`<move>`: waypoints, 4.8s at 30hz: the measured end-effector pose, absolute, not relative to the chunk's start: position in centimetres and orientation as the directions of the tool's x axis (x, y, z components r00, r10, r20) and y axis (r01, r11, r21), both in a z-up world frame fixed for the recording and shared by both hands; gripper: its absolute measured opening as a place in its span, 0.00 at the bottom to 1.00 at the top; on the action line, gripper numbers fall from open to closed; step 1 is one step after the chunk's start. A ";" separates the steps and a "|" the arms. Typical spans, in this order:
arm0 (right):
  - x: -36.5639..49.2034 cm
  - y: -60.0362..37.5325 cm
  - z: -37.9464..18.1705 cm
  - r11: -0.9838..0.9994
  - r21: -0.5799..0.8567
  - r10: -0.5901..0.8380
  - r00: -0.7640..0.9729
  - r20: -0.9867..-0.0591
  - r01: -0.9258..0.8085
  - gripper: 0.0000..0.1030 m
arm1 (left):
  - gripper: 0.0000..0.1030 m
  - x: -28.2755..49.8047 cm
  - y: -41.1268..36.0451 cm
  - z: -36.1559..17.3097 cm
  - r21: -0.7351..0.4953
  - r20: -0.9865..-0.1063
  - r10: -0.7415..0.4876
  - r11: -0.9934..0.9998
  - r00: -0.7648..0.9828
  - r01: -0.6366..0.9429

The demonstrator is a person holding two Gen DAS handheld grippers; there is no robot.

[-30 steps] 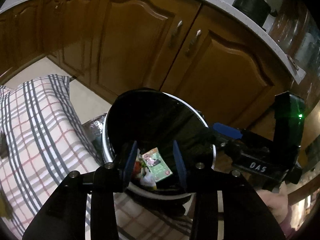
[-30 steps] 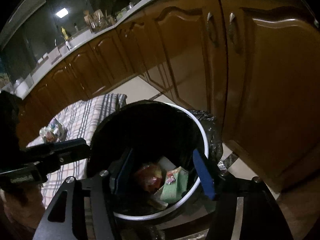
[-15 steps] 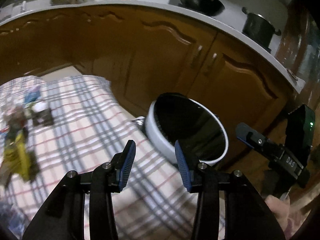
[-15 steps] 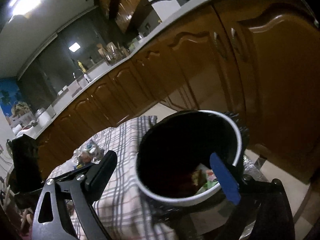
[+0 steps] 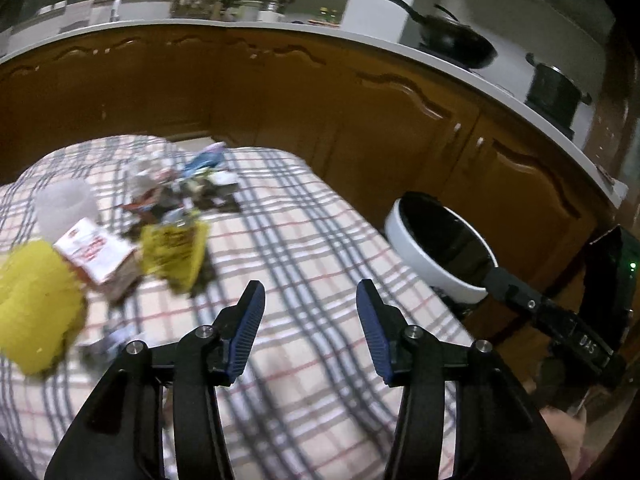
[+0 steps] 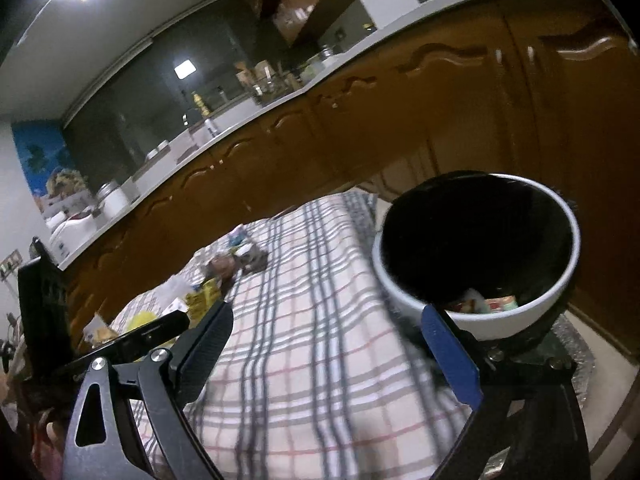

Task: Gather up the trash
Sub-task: 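Return both tools to the table toward the yellow foam net, then grasp the yellow foam net with the left tool while the right tool grasps a yellow wrapper, then carry both items over the black bin and open both tools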

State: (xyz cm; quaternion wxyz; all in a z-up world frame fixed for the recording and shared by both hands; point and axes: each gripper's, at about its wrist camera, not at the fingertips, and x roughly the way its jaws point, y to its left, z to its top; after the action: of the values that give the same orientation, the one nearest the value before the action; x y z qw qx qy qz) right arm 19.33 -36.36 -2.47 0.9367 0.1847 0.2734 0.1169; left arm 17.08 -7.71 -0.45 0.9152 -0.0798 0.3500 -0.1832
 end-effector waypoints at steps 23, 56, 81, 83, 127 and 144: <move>20.7 -26.7 -2.6 0.880 0.384 0.451 0.747 -0.489 -0.280 0.93 | 0.46 13.1 3.1 -0.3 -0.247 -0.596 -0.216 0.966 0.773 0.080; 32.5 -17.6 -7.4 0.835 0.456 0.549 0.523 -0.652 -0.307 0.19 | 0.20 19.2 9.6 -4.2 -0.207 -0.703 -0.180 0.977 0.688 0.044; 24.0 -29.7 -1.8 0.879 0.418 0.444 0.713 -0.543 -0.228 0.08 | 0.18 17.9 -0.7 1.9 -0.265 -0.598 -0.381 0.924 0.705 0.275; 23.6 -30.9 -1.8 0.883 0.420 0.431 0.722 -0.542 -0.211 0.08 | 0.18 17.8 -2.1 1.9 -0.268 -0.600 -0.399 0.917 0.693 0.296; 23.6 -48.6 -1.5 0.924 0.372 0.165 0.783 -0.600 0.091 0.06 | 0.19 27.2 -26.6 2.0 -0.231 -0.698 -0.549 0.781 0.461 0.581; 25.7 -49.5 -2.2 0.922 0.368 0.162 0.744 -0.648 0.119 0.13 | 0.23 30.0 -30.5 0.1 -0.196 -0.761 -0.503 0.780 0.409 0.595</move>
State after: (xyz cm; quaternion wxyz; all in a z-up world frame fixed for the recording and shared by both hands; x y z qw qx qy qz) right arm 25.75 -49.45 -2.18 0.9130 0.1969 0.3572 0.0119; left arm 30.02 -30.46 0.13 0.8377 0.0528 0.4337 -0.3276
